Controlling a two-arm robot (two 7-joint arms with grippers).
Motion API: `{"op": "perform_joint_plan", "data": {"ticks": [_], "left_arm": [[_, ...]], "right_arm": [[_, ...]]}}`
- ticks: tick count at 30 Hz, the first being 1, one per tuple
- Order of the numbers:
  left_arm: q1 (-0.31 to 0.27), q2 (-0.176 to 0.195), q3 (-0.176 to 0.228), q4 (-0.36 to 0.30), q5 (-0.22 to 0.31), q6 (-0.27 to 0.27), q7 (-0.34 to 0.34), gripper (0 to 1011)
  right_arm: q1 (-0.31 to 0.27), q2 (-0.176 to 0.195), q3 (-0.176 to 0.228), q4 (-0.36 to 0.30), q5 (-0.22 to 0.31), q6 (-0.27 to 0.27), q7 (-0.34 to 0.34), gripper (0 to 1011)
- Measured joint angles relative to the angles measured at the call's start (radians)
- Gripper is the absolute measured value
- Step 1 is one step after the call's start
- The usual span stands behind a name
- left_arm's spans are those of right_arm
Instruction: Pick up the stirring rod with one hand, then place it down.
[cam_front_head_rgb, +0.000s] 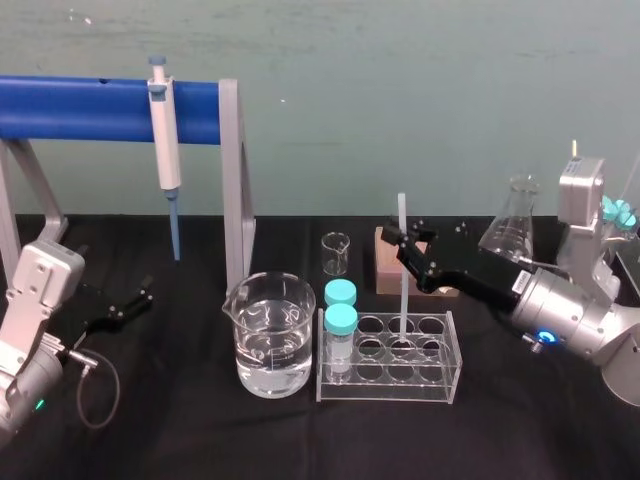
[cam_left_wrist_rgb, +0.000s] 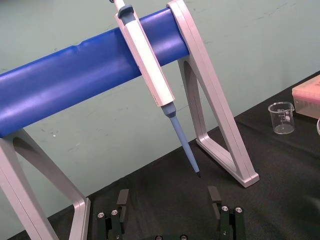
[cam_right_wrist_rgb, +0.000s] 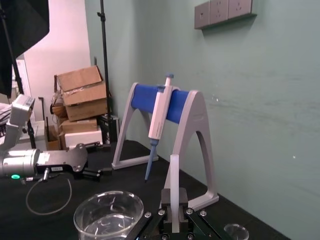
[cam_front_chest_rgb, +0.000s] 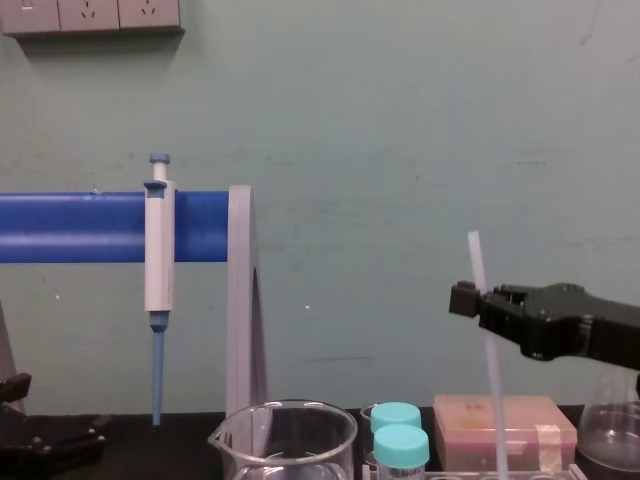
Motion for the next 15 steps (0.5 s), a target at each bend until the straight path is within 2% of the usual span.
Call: {"op": "perform_joint_plan", "data": {"ticks": [15], "left_arm": [[0.000,0.000,0.000,0.000,0.000,0.000,0.000,1000]], "right_arm": [[-0.005,-0.016,-0.031,0.061,-0.022,-0.035,-0.023,66]]}}
